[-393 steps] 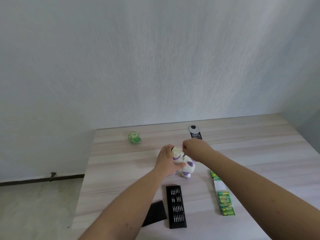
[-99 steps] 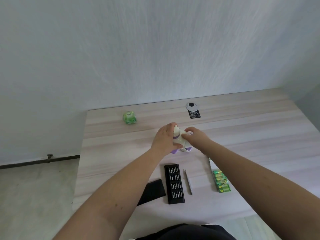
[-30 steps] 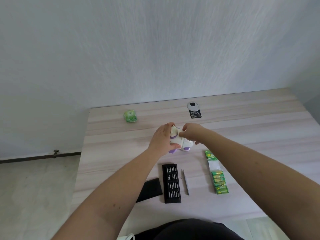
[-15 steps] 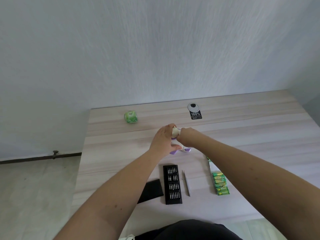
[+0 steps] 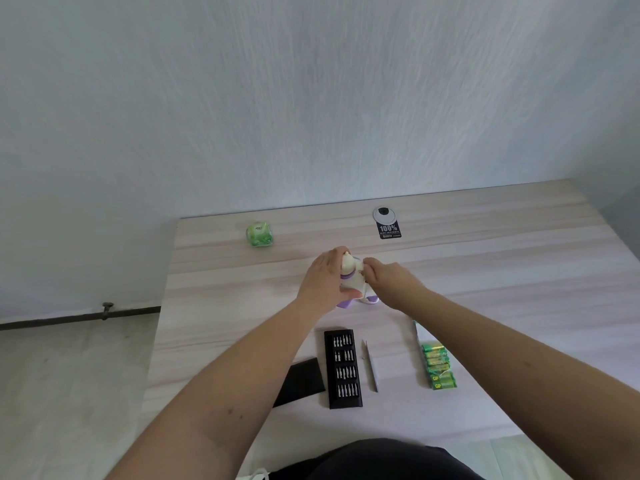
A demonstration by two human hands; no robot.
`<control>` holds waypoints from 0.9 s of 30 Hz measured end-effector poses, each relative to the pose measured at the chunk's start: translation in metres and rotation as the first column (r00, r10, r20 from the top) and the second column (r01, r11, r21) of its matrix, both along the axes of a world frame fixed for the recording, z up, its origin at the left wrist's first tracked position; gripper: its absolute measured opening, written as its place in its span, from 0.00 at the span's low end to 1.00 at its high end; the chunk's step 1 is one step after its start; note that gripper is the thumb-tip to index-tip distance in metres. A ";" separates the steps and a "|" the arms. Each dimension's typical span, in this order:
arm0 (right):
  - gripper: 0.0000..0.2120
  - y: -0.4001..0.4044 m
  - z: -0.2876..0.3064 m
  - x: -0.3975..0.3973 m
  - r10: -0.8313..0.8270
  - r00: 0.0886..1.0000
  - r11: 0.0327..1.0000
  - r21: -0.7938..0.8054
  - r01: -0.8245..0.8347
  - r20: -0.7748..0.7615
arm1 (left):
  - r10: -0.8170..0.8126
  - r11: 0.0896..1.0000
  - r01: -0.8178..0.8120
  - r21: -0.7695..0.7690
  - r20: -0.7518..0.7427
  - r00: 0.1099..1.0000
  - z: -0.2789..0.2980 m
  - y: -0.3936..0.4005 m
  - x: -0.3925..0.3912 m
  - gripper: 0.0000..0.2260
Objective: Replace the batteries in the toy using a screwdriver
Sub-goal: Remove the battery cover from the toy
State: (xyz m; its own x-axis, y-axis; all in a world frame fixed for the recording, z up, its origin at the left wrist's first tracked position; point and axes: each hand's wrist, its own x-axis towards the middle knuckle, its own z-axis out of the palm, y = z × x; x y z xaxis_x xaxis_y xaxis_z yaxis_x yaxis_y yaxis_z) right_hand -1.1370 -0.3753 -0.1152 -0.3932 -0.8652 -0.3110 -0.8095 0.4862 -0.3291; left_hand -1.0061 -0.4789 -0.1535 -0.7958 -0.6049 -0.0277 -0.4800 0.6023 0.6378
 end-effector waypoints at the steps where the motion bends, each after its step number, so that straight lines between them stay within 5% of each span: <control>1: 0.19 0.005 -0.003 0.000 -0.039 0.998 0.998 -0.041 0.041 0.041 | -0.002 1.000 0.002 -0.003 -0.001 1.000 0.000 0.000 0.000 0.35; 6: 0.20 0.016 -0.015 0.009 -0.060 0.992 0.990 -0.120 0.073 0.110 | -0.007 1.000 0.007 -0.025 -0.010 1.000 0.002 0.001 0.001 0.35; 12: 0.17 0.026 -0.014 0.012 -0.268 0.923 0.929 -0.181 0.324 0.274 | -0.016 0.999 0.016 -0.034 0.020 1.000 0.001 0.000 0.001 0.36; 14: 0.16 0.029 -0.015 0.012 -0.334 0.840 0.879 -0.181 0.442 0.429 | -0.019 0.999 0.019 -0.029 0.026 0.999 0.001 -0.001 0.001 0.36; 18: 0.12 0.037 -0.020 0.010 -0.386 0.525 0.664 -0.166 0.729 0.759 | -0.010 1.000 0.011 -0.012 0.020 1.000 0.001 -0.001 0.001 0.37; 22: 0.09 0.043 -0.019 0.010 -0.385 0.329 0.547 -0.074 0.834 0.862 | -0.006 1.000 0.006 -0.008 0.002 1.000 -0.001 -0.003 0.002 0.37; 24: 0.11 0.051 -0.022 0.008 -0.406 0.342 0.536 -0.082 0.840 0.847 | -0.005 1.000 0.005 0.002 -0.003 1.000 -0.001 -0.003 0.002 0.36; 27: 0.11 0.071 -0.030 0.005 -0.442 0.493 0.612 -0.150 0.777 0.749 | -0.008 1.000 0.008 -0.007 -0.022 1.000 -0.005 -0.004 0.003 0.36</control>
State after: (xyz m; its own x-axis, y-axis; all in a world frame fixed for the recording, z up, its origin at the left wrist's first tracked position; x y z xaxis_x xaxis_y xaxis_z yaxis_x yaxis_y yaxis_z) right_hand -1.1316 -0.3047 -0.1451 -0.7439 -0.5596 -0.3653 0.1072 0.4396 -0.8918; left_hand -1.0027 -0.4827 -0.1581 -0.8012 -0.5984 -0.0054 -0.4606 0.6109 0.6439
